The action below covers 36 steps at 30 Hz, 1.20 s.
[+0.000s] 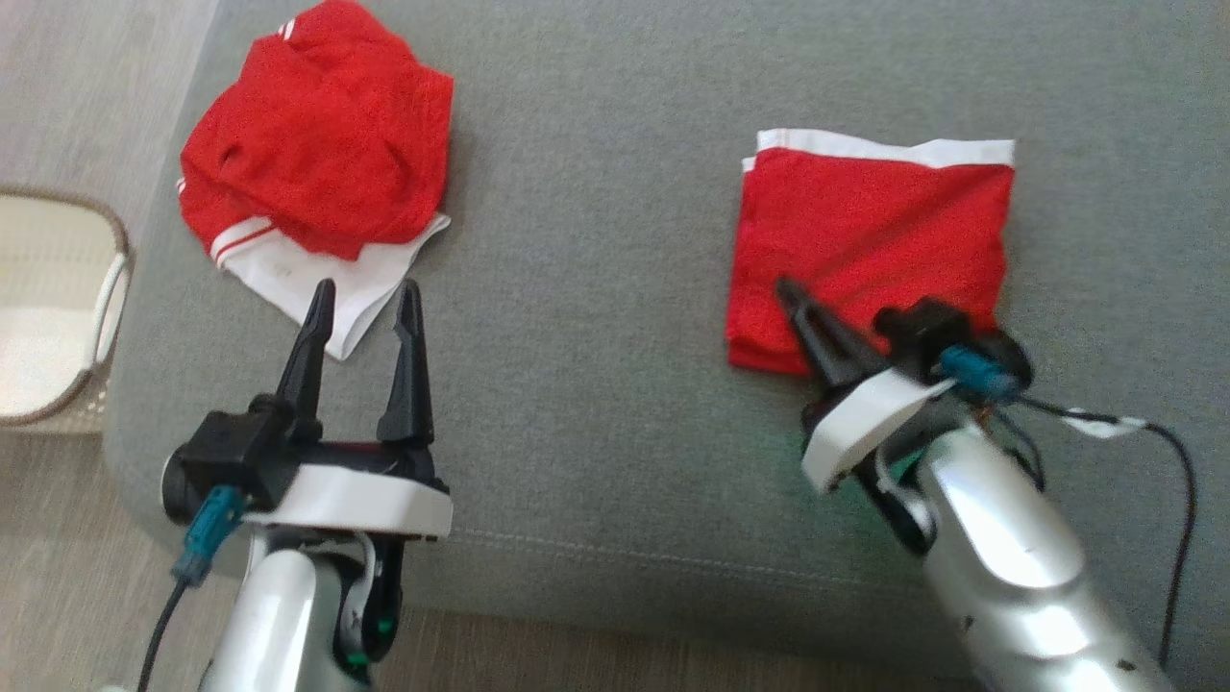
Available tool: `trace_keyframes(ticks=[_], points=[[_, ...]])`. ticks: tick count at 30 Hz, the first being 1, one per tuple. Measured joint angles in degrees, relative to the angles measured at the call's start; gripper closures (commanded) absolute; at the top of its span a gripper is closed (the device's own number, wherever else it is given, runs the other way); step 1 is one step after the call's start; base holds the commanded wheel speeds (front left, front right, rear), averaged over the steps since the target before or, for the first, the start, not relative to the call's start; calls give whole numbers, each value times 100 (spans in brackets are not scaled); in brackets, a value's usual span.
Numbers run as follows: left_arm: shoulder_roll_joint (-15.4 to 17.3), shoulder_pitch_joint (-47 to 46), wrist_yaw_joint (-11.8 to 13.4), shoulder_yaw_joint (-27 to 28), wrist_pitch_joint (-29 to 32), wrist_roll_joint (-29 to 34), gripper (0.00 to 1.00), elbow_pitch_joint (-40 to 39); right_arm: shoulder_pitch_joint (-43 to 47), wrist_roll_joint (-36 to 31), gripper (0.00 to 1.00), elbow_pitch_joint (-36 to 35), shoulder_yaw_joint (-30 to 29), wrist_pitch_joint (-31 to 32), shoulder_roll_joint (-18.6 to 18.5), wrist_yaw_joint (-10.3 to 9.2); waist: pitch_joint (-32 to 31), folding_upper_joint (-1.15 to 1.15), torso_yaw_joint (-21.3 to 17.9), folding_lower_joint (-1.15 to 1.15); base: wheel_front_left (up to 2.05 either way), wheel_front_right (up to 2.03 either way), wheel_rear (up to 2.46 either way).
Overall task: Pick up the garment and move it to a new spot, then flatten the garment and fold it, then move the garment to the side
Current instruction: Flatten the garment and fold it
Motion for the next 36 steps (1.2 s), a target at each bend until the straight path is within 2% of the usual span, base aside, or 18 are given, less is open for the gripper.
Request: trace_keyframes(ticks=[6,11,16,21,22,23,24,36], points=[[1,219,-1,194,0,97,0,-4,159,-42,100,-825,-918,0,1,0,-334,0,-243,0,0,0,0],[1,349,-5,359,0,183,0,-21,761,-345,100,-1502,-1608,0,10,0,-665,0,-473,0,0,0,0],[2,554,0,460,0,189,0,-30,1376,-643,100,-2030,-1922,0,58,0,-925,0,-720,0,0,0,0],[3,683,-8,435,0,189,0,69,1792,-769,100,-2206,-2109,0,78,0,-1056,0,-917,0,0,0,0],[3,692,-7,427,0,189,0,96,1842,-750,59,-2210,-2126,0,82,0,-1070,0,-945,0,0,0,0],[3,701,-3,415,0,189,0,107,1881,-714,7,-2226,-2126,0,86,0,-1080,0,-969,0,0,0,0],[4,714,0,397,0,189,0,105,1919,-691,0,-2265,-2118,0,89,0,-1087,0,-991,0,0,0,0],[4,857,5,322,0,189,0,159,2056,-547,0,-2363,-2128,0,111,0,-1118,0,-1048,0,0,0,0]])
